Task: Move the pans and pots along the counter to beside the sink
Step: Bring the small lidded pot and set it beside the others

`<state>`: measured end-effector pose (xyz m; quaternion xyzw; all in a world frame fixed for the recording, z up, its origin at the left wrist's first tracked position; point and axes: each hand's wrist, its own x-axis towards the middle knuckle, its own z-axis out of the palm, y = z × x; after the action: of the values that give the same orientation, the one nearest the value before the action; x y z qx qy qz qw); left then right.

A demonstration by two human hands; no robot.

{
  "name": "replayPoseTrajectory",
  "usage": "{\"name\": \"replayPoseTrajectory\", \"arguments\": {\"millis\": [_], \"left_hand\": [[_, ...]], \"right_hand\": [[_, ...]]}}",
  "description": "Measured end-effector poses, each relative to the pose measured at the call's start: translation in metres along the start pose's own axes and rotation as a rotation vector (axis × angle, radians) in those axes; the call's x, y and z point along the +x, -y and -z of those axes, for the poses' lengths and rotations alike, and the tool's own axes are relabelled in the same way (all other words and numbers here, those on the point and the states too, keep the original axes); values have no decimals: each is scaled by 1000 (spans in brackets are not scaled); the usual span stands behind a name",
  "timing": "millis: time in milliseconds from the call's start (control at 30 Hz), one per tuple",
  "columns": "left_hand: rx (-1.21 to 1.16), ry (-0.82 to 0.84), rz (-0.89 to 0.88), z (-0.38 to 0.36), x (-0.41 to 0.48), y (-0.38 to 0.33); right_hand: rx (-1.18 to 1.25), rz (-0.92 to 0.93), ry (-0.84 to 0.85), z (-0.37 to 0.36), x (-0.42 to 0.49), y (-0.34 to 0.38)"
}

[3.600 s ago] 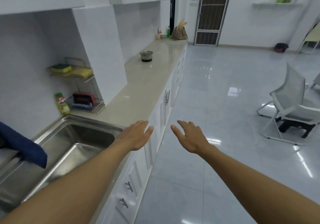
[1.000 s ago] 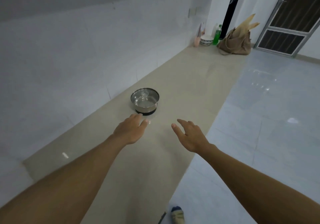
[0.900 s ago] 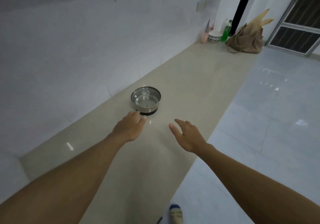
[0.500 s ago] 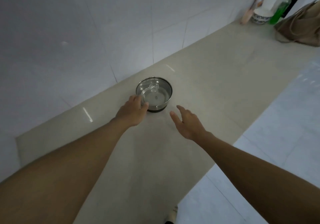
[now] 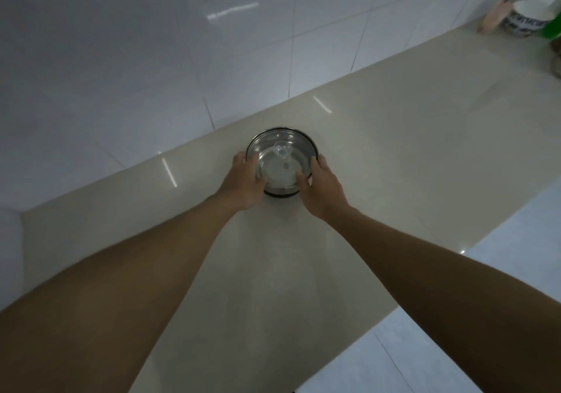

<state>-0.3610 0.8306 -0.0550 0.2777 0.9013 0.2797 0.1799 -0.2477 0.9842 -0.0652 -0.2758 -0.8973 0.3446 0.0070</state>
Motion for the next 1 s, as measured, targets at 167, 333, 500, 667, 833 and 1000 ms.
{"name": "replayPoseTrajectory", "arguments": {"millis": [167,333,500,667,833,1000], "left_hand": [[5,-35,19,2,-7,-3],[-12,-29,26,6,-20,1],[-33,18,-14,8,-36,9],[-98,15,-1,3,-54,21],[-207,-87,-3,-9,-66,23],[-265,-164,6,-35,-60,21]], "right_hand": [[-56,33,-176,-8,-12,-6],[25,30,-204,-6,-16,-12],[106,4,-76,-8,-14,-4],[183,2,-20,-14,-22,-4],[236,66,-45,-18,-25,-3],[244,110,-61,-26,-19,-3]]}}
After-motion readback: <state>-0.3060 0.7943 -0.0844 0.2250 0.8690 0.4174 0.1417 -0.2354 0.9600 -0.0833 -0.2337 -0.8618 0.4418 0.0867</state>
